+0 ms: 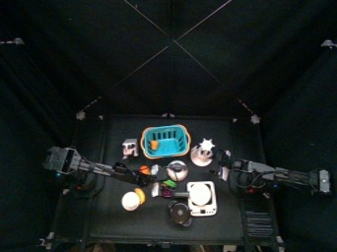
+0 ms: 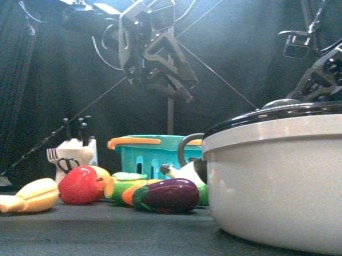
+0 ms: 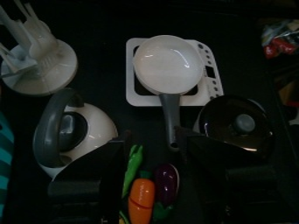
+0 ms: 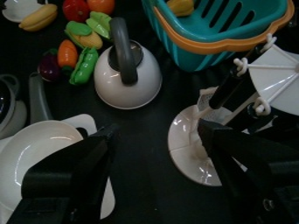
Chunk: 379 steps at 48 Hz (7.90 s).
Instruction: Place carrot into pan
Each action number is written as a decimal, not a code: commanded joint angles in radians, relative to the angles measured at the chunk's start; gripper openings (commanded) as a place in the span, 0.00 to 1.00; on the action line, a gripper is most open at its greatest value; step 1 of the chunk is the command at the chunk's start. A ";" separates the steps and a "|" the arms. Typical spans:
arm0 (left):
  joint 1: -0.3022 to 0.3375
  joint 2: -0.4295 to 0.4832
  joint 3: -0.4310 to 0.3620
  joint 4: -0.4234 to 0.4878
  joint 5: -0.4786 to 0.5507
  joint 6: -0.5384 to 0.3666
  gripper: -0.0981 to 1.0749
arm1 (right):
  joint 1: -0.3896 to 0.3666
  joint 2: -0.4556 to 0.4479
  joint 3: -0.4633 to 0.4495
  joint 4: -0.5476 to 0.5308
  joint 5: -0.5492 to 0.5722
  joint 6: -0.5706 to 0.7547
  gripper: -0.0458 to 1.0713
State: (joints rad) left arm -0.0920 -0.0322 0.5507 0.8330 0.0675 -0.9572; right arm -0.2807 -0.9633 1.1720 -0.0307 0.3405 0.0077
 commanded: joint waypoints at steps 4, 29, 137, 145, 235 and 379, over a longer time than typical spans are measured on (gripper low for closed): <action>0.054 -0.049 0.049 -0.003 -0.132 0.002 0.79 | 0.003 0.014 -0.023 0.011 -0.049 0.008 0.95; 0.176 -0.181 0.296 -0.031 -0.222 0.014 0.79 | 0.135 0.133 -0.097 0.009 -0.242 0.006 0.95; -0.043 -0.407 0.551 -0.126 -0.149 0.100 0.79 | 0.324 1.158 -0.827 0.089 -0.017 0.009 0.95; -0.057 -0.407 0.554 -0.150 -0.153 0.098 0.79 | 0.318 1.192 -0.856 0.083 -0.005 0.009 0.94; -0.066 -0.391 0.568 -0.161 -0.153 0.098 0.79 | 0.290 1.301 -0.907 0.063 0.097 0.008 0.48; 0.011 -0.618 0.775 -0.482 -0.529 0.520 0.79 | 0.318 0.477 -0.150 0.328 0.092 0.044 0.86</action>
State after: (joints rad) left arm -0.0813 -0.6519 1.3361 0.3513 -0.4525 -0.4387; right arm 0.0353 -0.4725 1.0293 0.3007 0.4403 0.0537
